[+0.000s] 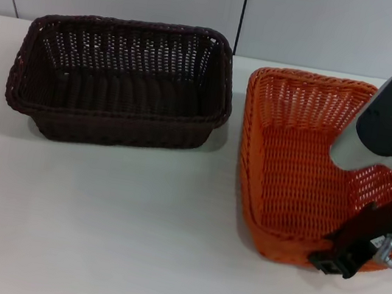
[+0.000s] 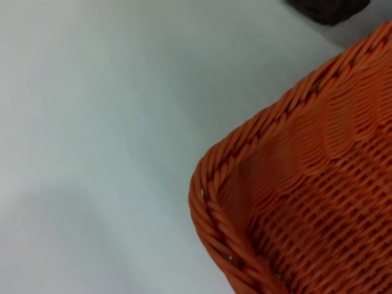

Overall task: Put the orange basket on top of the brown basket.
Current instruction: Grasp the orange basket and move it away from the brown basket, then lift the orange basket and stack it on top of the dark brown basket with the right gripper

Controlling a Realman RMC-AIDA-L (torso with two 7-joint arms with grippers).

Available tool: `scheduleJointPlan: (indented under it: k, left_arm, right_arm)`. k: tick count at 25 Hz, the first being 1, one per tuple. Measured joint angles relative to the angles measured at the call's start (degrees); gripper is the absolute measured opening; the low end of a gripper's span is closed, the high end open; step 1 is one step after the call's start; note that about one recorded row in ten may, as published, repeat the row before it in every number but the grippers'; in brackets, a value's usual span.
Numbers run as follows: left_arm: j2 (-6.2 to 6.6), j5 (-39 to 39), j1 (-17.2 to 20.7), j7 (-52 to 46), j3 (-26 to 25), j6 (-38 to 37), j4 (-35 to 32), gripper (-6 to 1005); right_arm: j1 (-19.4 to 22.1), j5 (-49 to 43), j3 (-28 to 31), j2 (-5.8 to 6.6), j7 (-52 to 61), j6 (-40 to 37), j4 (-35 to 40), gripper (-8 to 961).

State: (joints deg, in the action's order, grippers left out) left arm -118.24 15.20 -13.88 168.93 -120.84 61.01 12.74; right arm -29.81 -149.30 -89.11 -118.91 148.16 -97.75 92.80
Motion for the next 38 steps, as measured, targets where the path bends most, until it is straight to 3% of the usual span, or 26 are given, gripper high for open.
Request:
scheduleJointPlan:
  k: [3, 8, 14, 28, 38]
  left_arm:
    - [0.04, 0.00, 0.17, 0.00, 0.00, 0.00, 0.03, 843]
    - [0.04, 0.00, 0.20, 0.00, -1.05, 0.00, 0.02, 843]
    - [0.04, 0.00, 0.53, -0.03, -1.41, 0.25, 0.34, 842]
    - [0.09, 0.00, 0.91, -0.09, -2.41, 0.08, 0.52, 843]
    - [0.06, 0.00, 0.96, -0.09, -2.99, 0.04, 0.25, 843]
  right_arm:
    - [0.61, -0.34, -0.57, -0.02, 1.84, -0.30, 2.86, 295]
    - [1.76, -0.40, -0.96, -0.06, 5.37, -2.10, 9.65, 244]
    - [2.82, -2.23, -0.87, -0.09, 9.12, -4.56, 22.98, 217]
    - [-4.64, -6.38, -1.48, -0.01, 9.18, -1.37, 24.96, 168]
    - [-6.96, -17.74, -16.79, -0.05, -12.23, 14.52, 24.62, 168]
